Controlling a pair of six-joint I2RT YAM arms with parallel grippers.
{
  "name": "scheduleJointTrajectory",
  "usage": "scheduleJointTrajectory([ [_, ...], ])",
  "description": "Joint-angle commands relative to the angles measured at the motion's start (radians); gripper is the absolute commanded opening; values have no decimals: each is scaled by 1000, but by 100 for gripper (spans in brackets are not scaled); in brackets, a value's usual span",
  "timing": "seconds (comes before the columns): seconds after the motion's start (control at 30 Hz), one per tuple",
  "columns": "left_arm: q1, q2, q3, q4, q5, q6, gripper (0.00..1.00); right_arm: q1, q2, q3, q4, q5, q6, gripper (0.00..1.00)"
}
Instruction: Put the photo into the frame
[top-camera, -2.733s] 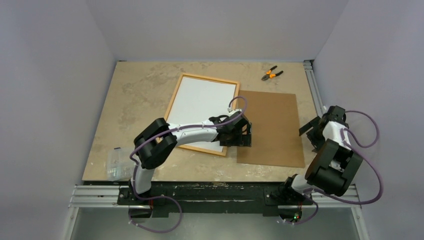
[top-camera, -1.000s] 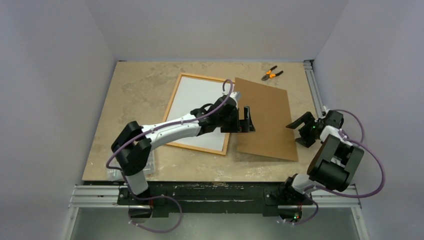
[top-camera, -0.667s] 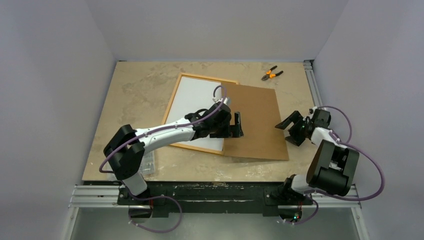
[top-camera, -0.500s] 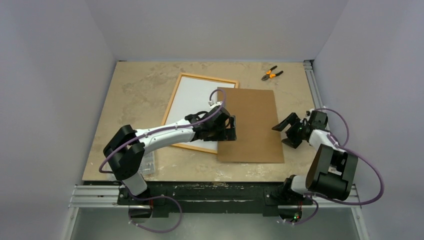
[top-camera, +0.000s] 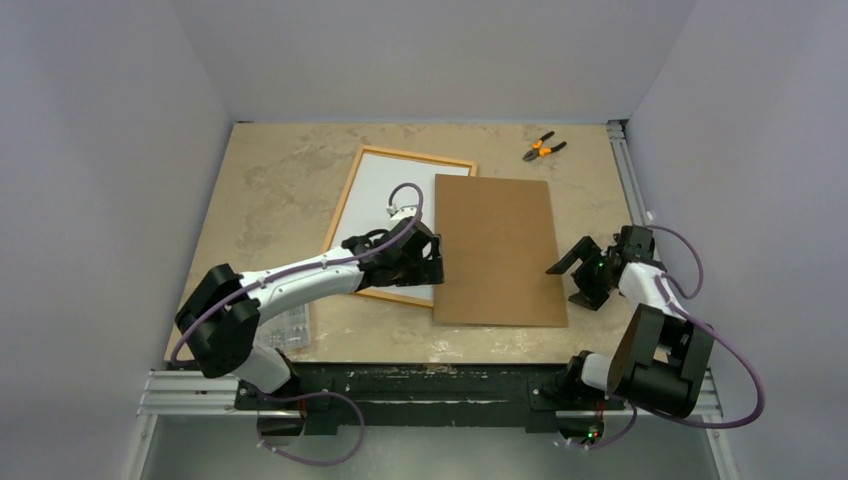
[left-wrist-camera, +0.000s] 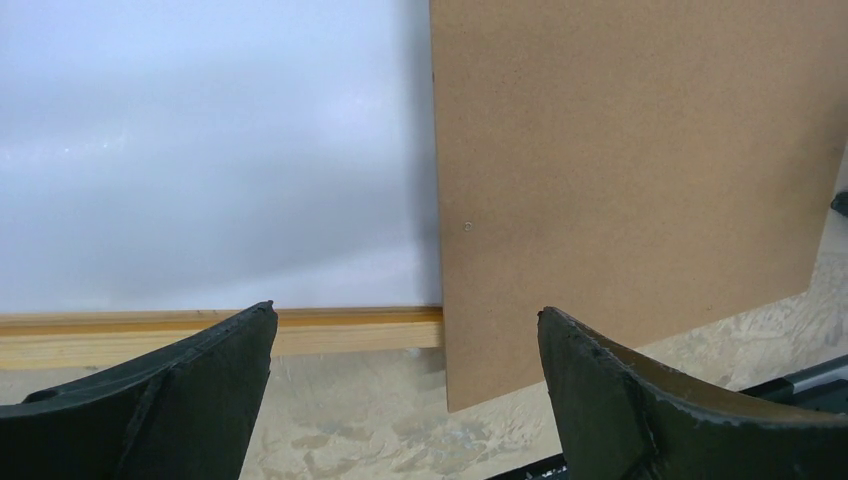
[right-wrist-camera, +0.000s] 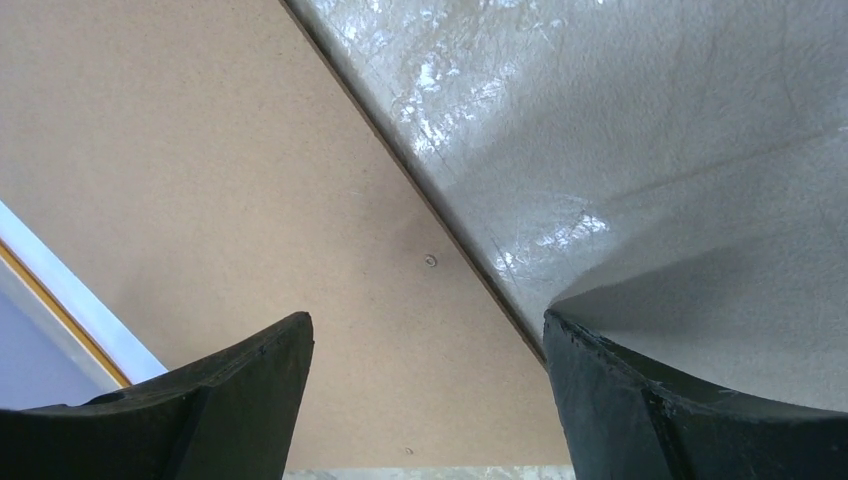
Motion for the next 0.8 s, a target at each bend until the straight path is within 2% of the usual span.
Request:
scheduleJointTrajectory([
  [0.0,41,-42,-53,153,102,29,100,4,-13,41,-60,65,-39,84],
  [0.23,150,-91,-258,529,384,-36,100,3,3,72,-68,78,-48,84],
  [0.4,215,-125,-373,736,485,-88,100,4,8,81,-66,75,-49,85],
  [0.57,261,-158,-432,820,521,-91,100,3,14,91,-66,76,-49,85],
  [0.77,286,-134,-416,857,556,-81,100,4,26,104,-62,84,-48,85],
])
